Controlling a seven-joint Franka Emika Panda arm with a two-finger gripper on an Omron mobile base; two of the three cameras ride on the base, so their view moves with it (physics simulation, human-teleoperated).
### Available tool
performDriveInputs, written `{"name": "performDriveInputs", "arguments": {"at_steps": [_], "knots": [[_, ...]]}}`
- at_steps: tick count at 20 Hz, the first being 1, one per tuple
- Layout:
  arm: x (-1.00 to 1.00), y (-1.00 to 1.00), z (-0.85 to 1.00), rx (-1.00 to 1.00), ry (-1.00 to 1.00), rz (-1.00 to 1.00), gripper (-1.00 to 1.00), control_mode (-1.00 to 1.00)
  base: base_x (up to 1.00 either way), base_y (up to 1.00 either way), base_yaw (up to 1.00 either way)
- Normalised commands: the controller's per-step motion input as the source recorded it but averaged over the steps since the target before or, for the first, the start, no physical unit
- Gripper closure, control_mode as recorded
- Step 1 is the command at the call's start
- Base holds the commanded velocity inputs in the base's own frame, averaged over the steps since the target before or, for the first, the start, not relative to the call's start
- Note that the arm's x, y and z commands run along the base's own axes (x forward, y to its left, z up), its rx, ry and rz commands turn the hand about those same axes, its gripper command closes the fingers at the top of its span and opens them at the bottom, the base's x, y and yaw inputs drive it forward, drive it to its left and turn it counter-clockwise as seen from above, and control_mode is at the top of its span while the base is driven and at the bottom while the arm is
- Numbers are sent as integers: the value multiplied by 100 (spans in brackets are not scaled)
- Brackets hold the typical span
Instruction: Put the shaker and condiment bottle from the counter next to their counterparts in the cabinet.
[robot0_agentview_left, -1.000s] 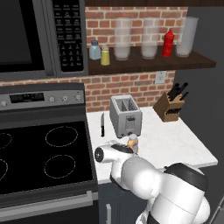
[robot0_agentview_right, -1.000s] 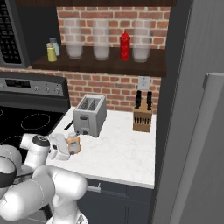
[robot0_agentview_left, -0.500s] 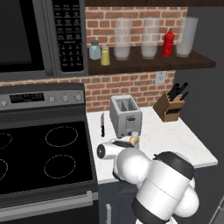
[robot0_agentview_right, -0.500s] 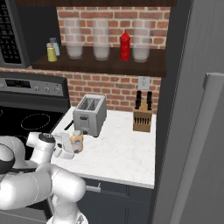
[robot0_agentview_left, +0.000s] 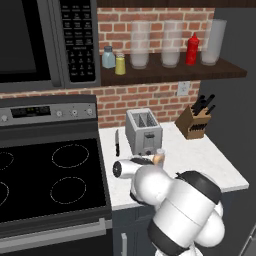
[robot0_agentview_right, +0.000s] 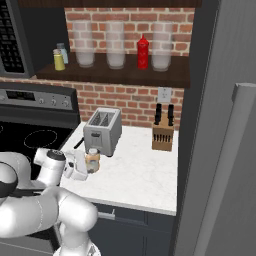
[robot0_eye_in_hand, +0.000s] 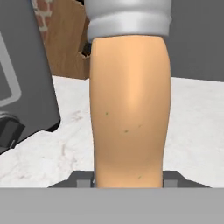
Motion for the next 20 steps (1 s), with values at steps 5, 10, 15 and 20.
{"name": "performDriveInputs", "arguments": {"at_steps": [5,10,15,20], "knots": [[-33,0,68,-5,-11,1,100,-100,0,0,0],[-13,4,82,-12,-4,1,100,-100,0,0,0],[-2,0,87,-18,18,-3,100,-100,0,0,0],[-12,0,93,-13,28,-5,100,-100,0,0,0]]}}
